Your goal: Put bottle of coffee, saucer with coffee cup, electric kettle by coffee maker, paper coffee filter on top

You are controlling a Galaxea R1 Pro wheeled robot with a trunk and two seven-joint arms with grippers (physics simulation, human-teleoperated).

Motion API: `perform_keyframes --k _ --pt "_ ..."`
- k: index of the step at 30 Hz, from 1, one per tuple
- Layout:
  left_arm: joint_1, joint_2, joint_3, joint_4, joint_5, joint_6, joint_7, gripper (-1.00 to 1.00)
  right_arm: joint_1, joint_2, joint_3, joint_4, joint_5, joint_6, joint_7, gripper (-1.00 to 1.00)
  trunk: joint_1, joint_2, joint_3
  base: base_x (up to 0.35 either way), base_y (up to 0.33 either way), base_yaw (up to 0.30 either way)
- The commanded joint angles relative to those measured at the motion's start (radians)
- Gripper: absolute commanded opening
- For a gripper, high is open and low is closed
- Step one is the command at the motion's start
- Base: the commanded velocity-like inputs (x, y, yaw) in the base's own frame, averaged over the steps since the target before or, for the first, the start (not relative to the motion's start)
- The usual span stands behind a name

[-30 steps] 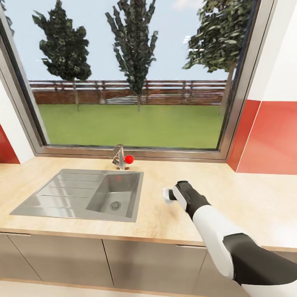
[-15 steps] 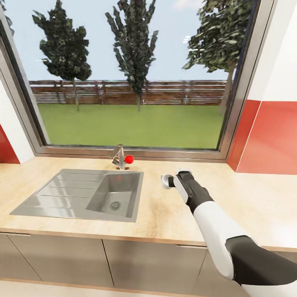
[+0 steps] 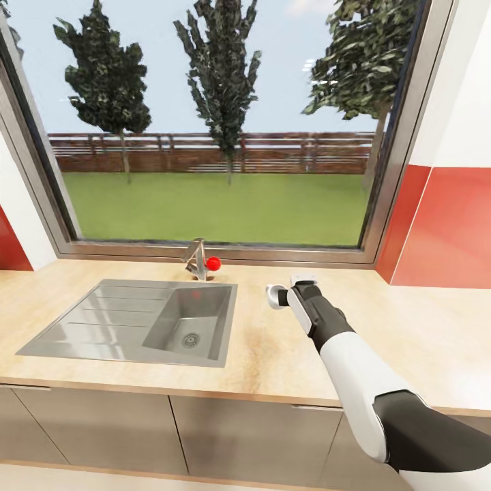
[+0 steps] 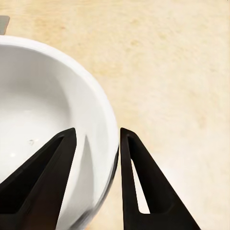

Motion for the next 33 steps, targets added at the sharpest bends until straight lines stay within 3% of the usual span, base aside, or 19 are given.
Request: perform_keyframes --k 1,13,33 --pt "-0.001 -0.001 0.007 0.001 -0.01 -0.009 0.002 1.0 -0.001 0.0 0.003 -0.001 -0.011 0.002 -0.008 -1.0 0.001 -0.002 -0.002 0.0 0.0 0.0" --pt "-0.003 -0.002 0.006 -0.005 -0.01 -0.027 0.002 1.0 0.0 0.0 0.005 -0.006 -0.01 -0.002 -0.006 -1.0 0.001 -0.002 -0.002 0.0 0.0 0.031" --pt "-0.004 -0.002 0.009 -0.005 -0.006 -0.029 0.004 1.0 0.0 0.0 0.006 -0.005 -0.01 -0.004 -0.004 -1.0 0.001 -0.002 0.002 0.0 0.0 0.268"
